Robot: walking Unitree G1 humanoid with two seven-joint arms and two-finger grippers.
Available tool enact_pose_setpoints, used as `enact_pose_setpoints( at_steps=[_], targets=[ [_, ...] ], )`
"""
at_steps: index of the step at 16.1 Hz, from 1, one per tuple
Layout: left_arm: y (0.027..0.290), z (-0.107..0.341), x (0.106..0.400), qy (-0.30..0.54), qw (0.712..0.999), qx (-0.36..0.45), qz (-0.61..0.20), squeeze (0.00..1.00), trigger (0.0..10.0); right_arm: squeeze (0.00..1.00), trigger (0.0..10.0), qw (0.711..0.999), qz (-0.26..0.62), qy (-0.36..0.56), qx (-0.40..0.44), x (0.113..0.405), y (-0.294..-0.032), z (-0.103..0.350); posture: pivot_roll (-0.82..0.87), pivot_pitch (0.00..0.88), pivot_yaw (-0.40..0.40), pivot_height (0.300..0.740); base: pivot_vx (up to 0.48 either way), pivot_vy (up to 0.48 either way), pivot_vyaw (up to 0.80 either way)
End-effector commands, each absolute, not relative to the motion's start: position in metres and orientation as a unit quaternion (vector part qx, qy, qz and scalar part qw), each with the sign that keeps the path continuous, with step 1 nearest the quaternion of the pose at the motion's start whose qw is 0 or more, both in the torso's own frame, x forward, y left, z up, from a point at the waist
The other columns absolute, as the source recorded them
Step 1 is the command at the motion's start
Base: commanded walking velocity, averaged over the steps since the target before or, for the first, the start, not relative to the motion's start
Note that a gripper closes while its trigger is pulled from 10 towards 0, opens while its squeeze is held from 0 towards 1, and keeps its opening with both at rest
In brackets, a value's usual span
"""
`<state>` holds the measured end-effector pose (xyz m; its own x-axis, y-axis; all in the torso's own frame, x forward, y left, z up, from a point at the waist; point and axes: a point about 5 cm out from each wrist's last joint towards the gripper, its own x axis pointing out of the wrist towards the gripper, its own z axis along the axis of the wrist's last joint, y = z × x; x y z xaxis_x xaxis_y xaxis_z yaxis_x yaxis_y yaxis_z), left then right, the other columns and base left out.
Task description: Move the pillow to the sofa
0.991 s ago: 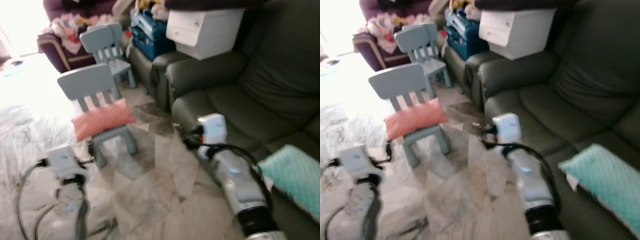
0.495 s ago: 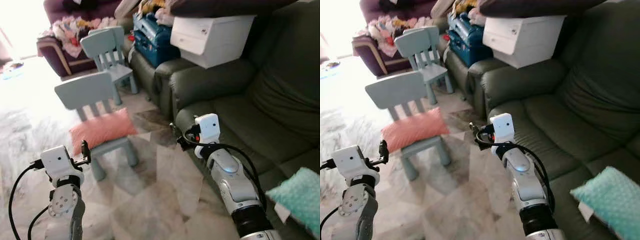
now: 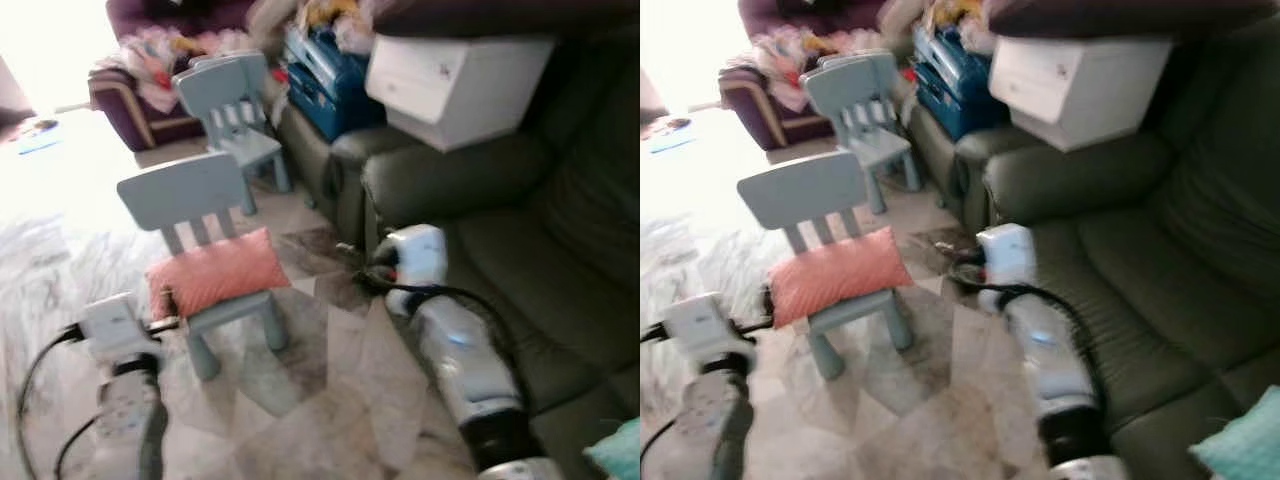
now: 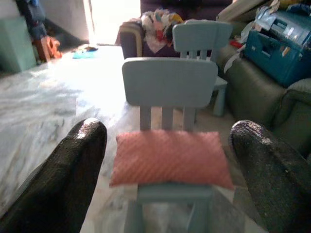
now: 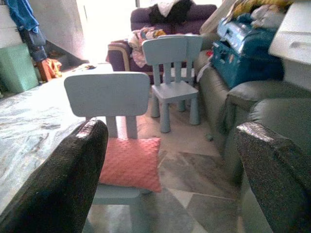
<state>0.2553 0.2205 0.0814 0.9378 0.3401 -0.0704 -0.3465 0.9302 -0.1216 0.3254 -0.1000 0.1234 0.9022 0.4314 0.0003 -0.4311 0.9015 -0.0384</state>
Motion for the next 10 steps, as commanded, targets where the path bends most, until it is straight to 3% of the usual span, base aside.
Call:
enact_pose_setpoints(
  at_steps=[1,10],
  targets=[
    [0.2176,0.0813,0.256,0.026,0.983,-0.07,0.17,0.0,10.0,0.0,10.0,0.977,0.214,-0.005,-0.026,0.3264,-0.108,0.1235,-0.21,0.0,0.09,0.74,0.0,0.442,0.0],
    [0.2162,0.0796,0.255,0.028,0.984,-0.056,0.17,0.0,10.0,0.0,10.0,0.976,0.218,-0.003,-0.028,0.3261,-0.1079,0.1227,-0.21,0.0,0.081,0.74,0.0,0.441,0.0]
  ],
)
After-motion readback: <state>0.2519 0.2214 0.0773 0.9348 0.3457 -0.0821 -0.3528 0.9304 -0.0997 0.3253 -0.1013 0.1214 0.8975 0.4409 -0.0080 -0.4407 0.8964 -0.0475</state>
